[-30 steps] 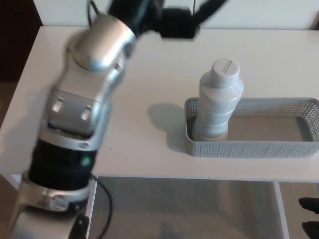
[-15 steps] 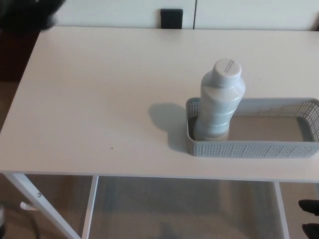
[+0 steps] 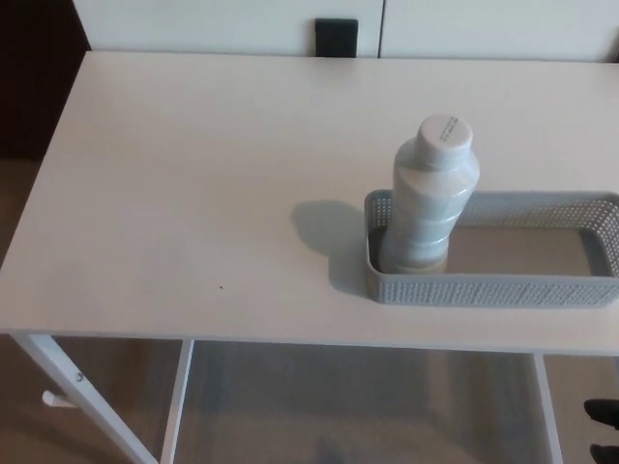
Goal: The robot walk up to a desk on which a bottle is kept on the left hand side and a container is kept on the right hand side. The robot uses its left hand to pick up the bottle and places it in the container.
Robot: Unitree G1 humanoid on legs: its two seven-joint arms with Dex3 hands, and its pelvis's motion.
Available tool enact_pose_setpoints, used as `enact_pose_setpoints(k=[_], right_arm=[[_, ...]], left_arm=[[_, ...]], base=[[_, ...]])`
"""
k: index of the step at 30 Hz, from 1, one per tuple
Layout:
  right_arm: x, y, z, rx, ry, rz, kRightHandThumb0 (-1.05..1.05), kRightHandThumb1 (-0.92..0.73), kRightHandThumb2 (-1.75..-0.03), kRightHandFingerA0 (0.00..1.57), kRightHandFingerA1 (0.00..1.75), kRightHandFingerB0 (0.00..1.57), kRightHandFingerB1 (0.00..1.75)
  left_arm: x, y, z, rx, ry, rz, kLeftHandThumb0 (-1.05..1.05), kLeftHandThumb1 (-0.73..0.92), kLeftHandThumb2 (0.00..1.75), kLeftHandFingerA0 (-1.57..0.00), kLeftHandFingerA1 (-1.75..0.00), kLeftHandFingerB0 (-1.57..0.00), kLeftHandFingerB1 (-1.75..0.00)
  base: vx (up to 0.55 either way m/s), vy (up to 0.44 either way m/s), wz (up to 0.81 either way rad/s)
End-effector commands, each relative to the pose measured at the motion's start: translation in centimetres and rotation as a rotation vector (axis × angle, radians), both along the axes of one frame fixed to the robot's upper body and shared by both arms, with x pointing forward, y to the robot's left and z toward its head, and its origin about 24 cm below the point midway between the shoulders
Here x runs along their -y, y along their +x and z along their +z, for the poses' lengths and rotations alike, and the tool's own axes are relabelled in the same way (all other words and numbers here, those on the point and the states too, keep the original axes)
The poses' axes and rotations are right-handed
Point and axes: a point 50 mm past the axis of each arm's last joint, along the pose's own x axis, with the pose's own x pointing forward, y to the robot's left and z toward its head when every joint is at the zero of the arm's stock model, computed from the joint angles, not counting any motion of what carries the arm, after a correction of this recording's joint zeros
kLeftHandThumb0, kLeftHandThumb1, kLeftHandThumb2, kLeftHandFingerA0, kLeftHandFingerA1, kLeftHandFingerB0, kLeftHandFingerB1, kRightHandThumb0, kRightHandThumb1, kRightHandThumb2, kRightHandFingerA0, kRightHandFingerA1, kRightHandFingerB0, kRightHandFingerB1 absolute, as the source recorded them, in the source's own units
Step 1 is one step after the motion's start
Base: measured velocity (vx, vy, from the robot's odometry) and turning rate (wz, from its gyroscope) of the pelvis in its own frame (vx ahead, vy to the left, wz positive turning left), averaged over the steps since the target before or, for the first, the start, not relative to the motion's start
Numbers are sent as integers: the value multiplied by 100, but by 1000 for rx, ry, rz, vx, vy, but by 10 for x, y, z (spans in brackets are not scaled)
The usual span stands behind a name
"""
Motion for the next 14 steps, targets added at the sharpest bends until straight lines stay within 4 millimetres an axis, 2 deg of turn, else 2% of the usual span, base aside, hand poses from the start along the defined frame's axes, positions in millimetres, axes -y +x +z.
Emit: enact_pose_setpoints(k=[1,2,3,4,5,7,8,9,11,12,13,14], right_arm=[[35,-19,-2,-62,-60,-139,-33,-73,-62,31,41,35,39],[36,-19,-2,-62,-58,-144,-33,-72,-61,32,41,35,39],[37,-19,-3,-65,-52,-152,-33,-72,-61,32,41,36,39],[37,-20,-3,-66,-48,-157,-33,-72,-61,32,41,36,39],[38,-20,-3,-71,-51,-160,-33,-73,-62,32,40,36,39],[38,-21,-3,-73,-55,-160,-33,-73,-62,32,40,36,39],[37,-23,-4,-78,-53,-155,-32,-73,-62,31,41,34,39],[36,-24,-5,-81,-51,-150,-31,-73,-61,30,40,32,38],[36,-24,-6,-85,-50,-144,-31,-73,-61,30,40,32,38],[36,-25,-6,-87,-49,-142,-37,-70,-72,28,44,30,42],[36,-25,-6,-88,-48,-141,-37,-70,-72,28,44,30,42],[34,-26,-7,-89,-41,-139,-28,-52,-93,19,52,21,51]], left_arm=[[-64,-203,-114,-476,-119,527,-48,72,62,-37,-46,-24,-34],[-60,-207,-121,-507,-138,545,-48,57,86,-44,-67,-26,-51],[-55,-212,-128,-548,-160,554,-51,58,85,-33,-58,-27,-51],[-52,-215,-132,-572,-177,558,-51,58,85,-33,-58,-27,-51],[-48,-217,-138,-624,-193,544,-44,77,61,-32,-43,-37,-43],[-46,-218,-142,-657,-200,533,-44,77,61,-32,-43,-37,-43],[-39,-213,-149,-813,-144,406,-44,77,63,-41,-45,-58,-46],[-36,-204,-151,-868,-100,286,-50,70,61,-33,-43,-50,-43],[-31,-194,-152,-914,-53,138,-50,70,61,-33,-43,-50,-43],[-30,-191,-153,-916,-52,139,-47,65,60,-39,-44,-54,-44],[-29,-189,-154,-918,-51,139,-47,65,60,-39,-44,-54,-44],[-25,-176,-155,-894,-57,136,-41,68,60,-50,-50,-50,-43]], base=[[0,0,0],[0,0,0],[0,0,0],[0,0,0],[0,0,0],[0,0,0],[0,0,0],[0,0,0],[0,0,0],[0,0,0],[0,0,0],[0,0,0]])
